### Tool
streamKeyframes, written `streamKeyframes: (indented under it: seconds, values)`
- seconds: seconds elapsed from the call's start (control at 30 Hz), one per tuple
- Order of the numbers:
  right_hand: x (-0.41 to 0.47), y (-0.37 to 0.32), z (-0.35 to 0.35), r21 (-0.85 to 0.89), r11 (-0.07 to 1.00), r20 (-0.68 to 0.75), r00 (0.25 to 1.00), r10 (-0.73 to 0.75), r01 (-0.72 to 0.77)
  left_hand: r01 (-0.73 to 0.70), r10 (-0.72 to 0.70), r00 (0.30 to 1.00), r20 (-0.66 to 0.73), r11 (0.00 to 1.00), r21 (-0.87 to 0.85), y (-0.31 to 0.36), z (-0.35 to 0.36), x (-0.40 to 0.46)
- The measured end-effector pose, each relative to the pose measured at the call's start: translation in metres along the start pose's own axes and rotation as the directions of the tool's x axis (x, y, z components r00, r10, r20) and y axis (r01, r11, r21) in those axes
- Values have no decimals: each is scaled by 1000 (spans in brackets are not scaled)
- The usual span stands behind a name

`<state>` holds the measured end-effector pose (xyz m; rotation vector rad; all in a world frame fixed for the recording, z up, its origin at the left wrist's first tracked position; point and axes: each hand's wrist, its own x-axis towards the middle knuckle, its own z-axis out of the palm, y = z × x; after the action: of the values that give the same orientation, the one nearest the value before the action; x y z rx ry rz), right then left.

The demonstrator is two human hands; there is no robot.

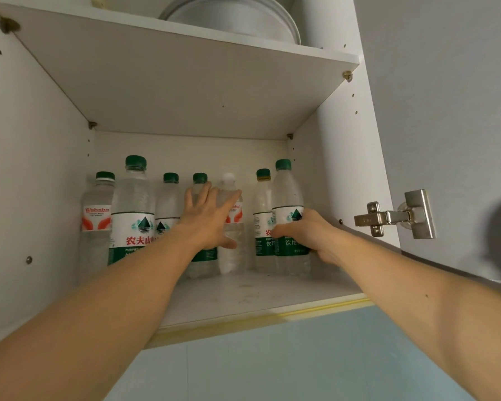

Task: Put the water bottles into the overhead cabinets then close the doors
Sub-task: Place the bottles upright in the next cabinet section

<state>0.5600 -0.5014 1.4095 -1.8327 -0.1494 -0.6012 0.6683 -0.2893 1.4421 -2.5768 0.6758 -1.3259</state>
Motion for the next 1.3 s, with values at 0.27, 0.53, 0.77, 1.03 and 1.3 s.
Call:
streamKeyframes:
  seconds: [0.27, 0.53, 0.77, 1.03, 1.3]
  values:
    - [9, -11, 19, -60, 995, 32, 996, 82, -80, -48, 46, 997, -54, 998, -47, -4, -3, -5]
    - [17, -13, 26, -53, 992, 67, 990, 121, -118, -52, 50, 997, -53, 998, -39, 4, -12, -7]
    - [18, -7, 17, 42, 991, 132, 984, 123, -130, -67, 64, 996, -60, 997, -47, 4, -18, -8]
    - [11, -12, 7, 91, 986, -30, 989, 143, -140, -348, 367, 929, -58, 915, 204, 24, -11, -6]
    - [7, -16, -3, -218, 969, -100, 991, 93, -113, -430, 408, 903, 136, 848, 309, 32, -6, -4]
